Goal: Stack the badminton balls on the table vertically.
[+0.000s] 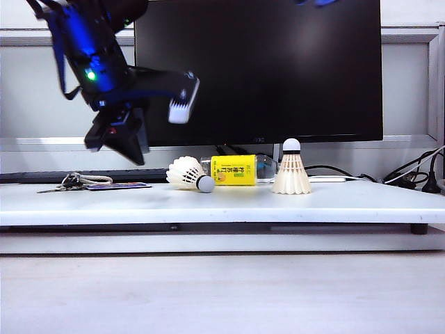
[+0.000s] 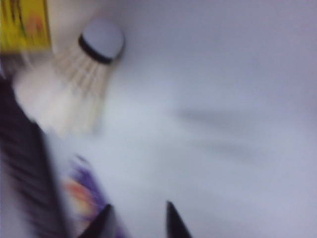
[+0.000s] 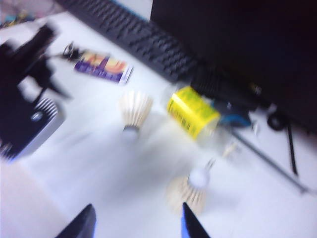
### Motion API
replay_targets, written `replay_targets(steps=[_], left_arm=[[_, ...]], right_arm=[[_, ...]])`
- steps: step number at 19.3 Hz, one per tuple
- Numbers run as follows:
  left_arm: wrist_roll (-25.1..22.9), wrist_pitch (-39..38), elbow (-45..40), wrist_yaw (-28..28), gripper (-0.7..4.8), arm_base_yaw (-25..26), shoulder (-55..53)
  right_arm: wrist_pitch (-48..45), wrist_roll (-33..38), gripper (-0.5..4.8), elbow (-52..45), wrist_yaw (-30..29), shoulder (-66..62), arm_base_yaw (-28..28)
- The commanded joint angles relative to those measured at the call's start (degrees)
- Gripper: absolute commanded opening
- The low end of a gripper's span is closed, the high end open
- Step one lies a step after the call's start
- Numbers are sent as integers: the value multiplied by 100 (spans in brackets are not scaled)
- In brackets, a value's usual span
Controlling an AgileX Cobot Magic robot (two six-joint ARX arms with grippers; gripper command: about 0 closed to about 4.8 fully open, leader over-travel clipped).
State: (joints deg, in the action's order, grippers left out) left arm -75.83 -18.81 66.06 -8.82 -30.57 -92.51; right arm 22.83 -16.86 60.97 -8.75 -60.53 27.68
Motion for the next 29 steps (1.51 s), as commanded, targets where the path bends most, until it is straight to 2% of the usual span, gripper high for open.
replay_targets(steps=[1, 3, 6, 9, 13, 18, 20, 23, 25, 26, 27, 28, 29], left_arm=[[-929, 931, 24, 446, 131, -7, 4], [-992, 1209, 55, 758, 134, -7, 4], [-962, 1174, 166, 1019, 137, -7, -13], [-400, 369, 833, 1014, 147, -11, -315], [-179, -485, 1965, 1016, 145, -111, -949], [551, -1436, 3329, 1193, 131, -129, -1849], [1019, -1491, 3611, 1043, 119, -129, -2048], [2651, -1469, 3786, 946, 118, -131, -2181], [3410, -1419, 3792, 997, 118, -146, -2175], [3416, -1502, 3792, 1060, 115, -179, -2173], [3143, -1637, 3792, 1145, 109, -208, -2170], [2750, -1862, 3792, 1132, 80, -219, -2170], [2396, -2044, 3792, 1108, 80, -221, -2170]], right_arm=[[140, 98, 228, -433, 256, 514, 7], [184, 98, 228, -664, 286, 785, 7], [280, 149, 228, -824, 289, 1032, 7], [275, 192, 229, -822, 264, 1095, 9], [337, 232, 229, -822, 269, 1088, 7], [442, 341, 229, -822, 269, 1086, 7], [442, 361, 229, -824, 269, 1084, 7], [439, 374, 229, -824, 280, 1084, 7], [428, 341, 229, -824, 286, 1084, 7], [411, 339, 229, -824, 286, 1084, 7], [393, 339, 229, -824, 286, 1084, 7], [393, 339, 229, -824, 289, 1084, 7], [411, 337, 229, -824, 289, 1084, 7]])
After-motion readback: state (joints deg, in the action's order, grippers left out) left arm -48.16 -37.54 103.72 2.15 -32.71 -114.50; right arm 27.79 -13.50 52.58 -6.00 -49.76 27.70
